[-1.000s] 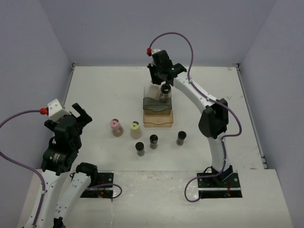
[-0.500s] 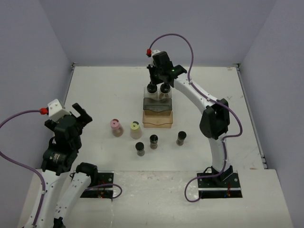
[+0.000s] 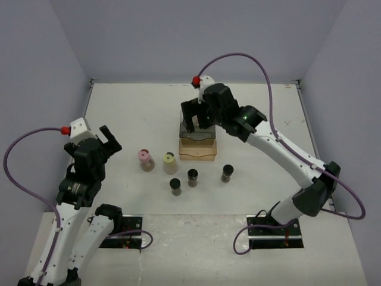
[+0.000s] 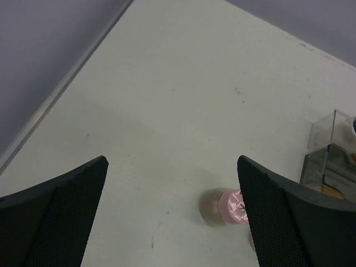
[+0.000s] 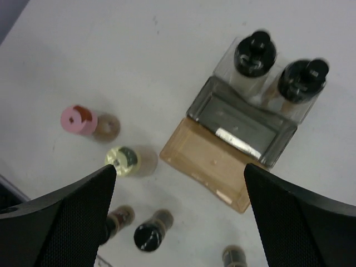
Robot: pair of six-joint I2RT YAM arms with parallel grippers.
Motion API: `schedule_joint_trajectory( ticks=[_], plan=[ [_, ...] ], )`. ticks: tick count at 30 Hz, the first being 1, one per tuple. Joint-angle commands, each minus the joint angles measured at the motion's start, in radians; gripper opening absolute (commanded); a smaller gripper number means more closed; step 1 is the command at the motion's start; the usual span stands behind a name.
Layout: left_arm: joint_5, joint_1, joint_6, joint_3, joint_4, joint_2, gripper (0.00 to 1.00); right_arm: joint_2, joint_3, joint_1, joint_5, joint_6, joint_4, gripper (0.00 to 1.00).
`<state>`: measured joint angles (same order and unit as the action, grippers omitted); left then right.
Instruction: Organize the condiment bottles
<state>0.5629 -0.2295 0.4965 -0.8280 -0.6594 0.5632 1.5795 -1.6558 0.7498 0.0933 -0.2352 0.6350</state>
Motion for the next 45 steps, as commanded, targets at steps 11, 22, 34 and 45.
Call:
schedule_joint_trajectory(
  ticks=[11,22,34,45],
  plan=[
    [-0.290,-0.024,-0.118,0.021,0.101,0.231,1.00,-0.367,0.546,0.057,0.203,-0.234,0.187,0.94],
    [-0.284,-0.031,-0.118,0.024,0.103,0.214,1.00,-0.377,0.689,0.043,0.181,-0.270,0.164,0.78],
    [-0.270,-0.041,-0.113,0.026,0.101,0.191,1.00,-0.317,0.748,-0.007,0.132,-0.251,0.060,0.53],
    [-0.264,-0.042,-0.111,0.026,0.099,0.182,1.00,-0.332,0.740,-0.006,0.138,-0.256,0.083,0.06]
  ],
)
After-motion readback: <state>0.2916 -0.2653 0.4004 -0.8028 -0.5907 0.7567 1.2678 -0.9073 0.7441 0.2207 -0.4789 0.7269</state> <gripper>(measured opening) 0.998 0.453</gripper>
